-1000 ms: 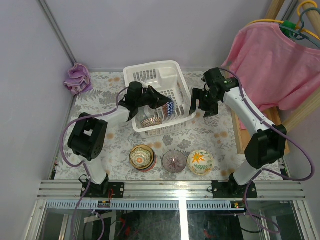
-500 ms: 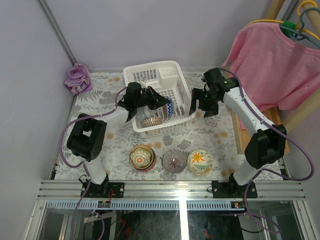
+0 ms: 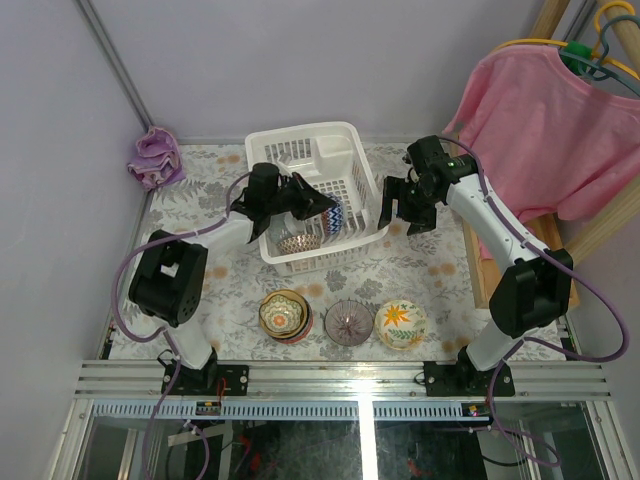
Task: Load the bowls into the dish rack
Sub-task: Turn the bowl upside down on the dish rack.
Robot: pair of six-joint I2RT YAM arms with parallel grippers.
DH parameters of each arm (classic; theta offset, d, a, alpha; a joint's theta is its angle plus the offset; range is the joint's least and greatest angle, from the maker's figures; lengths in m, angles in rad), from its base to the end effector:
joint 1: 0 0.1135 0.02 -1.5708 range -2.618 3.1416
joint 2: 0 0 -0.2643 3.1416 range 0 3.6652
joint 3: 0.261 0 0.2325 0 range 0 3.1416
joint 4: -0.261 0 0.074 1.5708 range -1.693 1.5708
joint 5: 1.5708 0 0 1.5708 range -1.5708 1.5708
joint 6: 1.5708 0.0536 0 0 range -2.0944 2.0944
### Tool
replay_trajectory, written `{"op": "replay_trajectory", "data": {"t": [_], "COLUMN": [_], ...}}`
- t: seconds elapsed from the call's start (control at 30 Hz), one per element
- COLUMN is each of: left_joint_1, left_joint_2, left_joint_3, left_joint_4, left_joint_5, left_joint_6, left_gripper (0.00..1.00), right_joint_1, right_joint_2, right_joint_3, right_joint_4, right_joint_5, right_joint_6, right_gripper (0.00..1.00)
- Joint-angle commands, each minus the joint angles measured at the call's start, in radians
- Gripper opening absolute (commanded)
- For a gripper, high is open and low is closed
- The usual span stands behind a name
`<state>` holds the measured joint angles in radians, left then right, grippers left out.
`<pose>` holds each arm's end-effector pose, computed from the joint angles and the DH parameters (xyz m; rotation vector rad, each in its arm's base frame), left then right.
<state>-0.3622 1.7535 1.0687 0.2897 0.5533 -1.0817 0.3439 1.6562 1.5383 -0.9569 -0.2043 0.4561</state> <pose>0.3550 -0.1647 0.2318 -0.3812 2.1850 -1.4242 0.3097 0.1225 0.2988 0.0819 2.7152 0.5241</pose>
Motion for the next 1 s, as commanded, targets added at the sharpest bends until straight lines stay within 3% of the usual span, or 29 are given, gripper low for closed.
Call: {"op": "replay_trajectory", "data": {"t": [0.0,0.23,0.33,0.57,0.87,0.97], "left_joint_1": [0.031,0.046,0.052,0.054,0.062,0.071], "left_joint_2": [0.000,0.000,0.001,0.014,0.013,0.007], "left_joint_3": [-0.009,-0.047,-0.060,-0.051,-0.063,-0.096], "left_joint_4": [-0.203,-0.143,-0.116,-0.109,-0.078,-0.026], "left_joint_5": [-0.087,-0.070,-0.066,-0.049,-0.024,-0.005], "left_joint_6": [0.080,0.051,0.042,0.043,0.042,0.030], "left_gripper": [0.00,0.00,0.00,0.00,0.00,0.00], "right_joint_1": [-0.006,-0.005,-0.002,0.012,0.014,0.018], "right_joint_2": [-0.001,0.002,0.037,0.160,0.310,0.321], "right_joint_3": [0.020,0.017,0.033,0.240,0.287,0.272], "right_joint_4": [-0.016,-0.004,0.011,-0.017,-0.007,0.008], "right_joint_5": [-0.038,-0.050,-0.068,-0.066,0.068,0.079], "right_joint_6": [0.007,0.004,-0.007,-0.031,-0.059,-0.052], "right_gripper": [0.82,0.83,0.88,0.91,0.72,0.44]}}
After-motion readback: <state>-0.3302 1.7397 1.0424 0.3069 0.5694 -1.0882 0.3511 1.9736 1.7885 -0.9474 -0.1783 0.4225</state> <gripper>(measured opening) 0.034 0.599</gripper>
